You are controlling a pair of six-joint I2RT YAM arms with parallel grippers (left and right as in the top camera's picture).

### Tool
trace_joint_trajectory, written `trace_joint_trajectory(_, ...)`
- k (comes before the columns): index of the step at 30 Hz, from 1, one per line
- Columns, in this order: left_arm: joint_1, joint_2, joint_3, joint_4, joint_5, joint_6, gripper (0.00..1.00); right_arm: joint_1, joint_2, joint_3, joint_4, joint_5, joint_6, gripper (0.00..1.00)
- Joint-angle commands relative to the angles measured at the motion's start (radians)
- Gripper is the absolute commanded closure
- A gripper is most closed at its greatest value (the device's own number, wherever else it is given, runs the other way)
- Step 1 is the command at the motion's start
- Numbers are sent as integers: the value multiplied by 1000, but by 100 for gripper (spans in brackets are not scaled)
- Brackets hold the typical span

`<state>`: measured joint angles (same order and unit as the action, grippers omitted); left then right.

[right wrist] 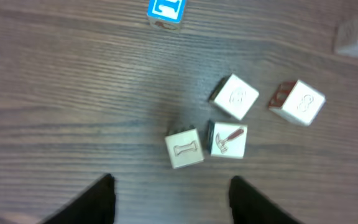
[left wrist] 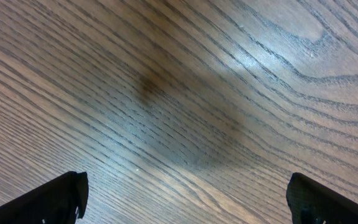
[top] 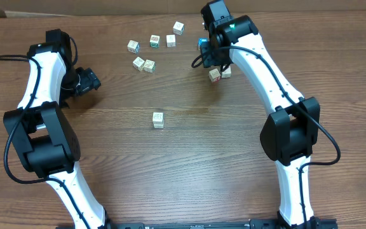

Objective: Form a tower
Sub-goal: 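Reach into the cluster and grasp the green 'R' block with right gripper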

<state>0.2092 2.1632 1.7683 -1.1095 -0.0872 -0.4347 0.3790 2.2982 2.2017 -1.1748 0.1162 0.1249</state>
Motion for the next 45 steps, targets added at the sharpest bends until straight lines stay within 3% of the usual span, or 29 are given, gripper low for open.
trace_joint_trajectory(1,-6,12,2,0,-5,12,0,-29,23,-49,35,-58,-55,58)
trace_joint_trajectory(19,-6,12,2,0,-5,12,0,-39,24,-343,341,-119,-134,53)
trace_joint_trajectory(27,-6,12,2,0,-5,12,0,-39,25,-362,356,-119,-133,66)
trace_joint_trajectory(29,-6,12,2,0,-5,12,0,-39,25,-362,365,-119,-133,62)
trace_joint_trajectory(30,-6,12,2,0,-5,12,0,-39,25,-362,372,-119,-133,53)
trace_joint_trajectory(33,-6,12,2,0,-5,12,0,-39,25,-362,398,-119,-133,52)
trace_joint_trajectory(36,-6,12,2,0,-5,12,1,-38,25,-362,404,-119,-133,59)
trace_joint_trajectory(41,-6,12,2,0,-5,12,0,-38,25,-343,360,-118,-125,78)
trace_joint_trajectory(45,-6,12,2,0,-5,12,1,-38,18,-248,244,-119,-68,79)
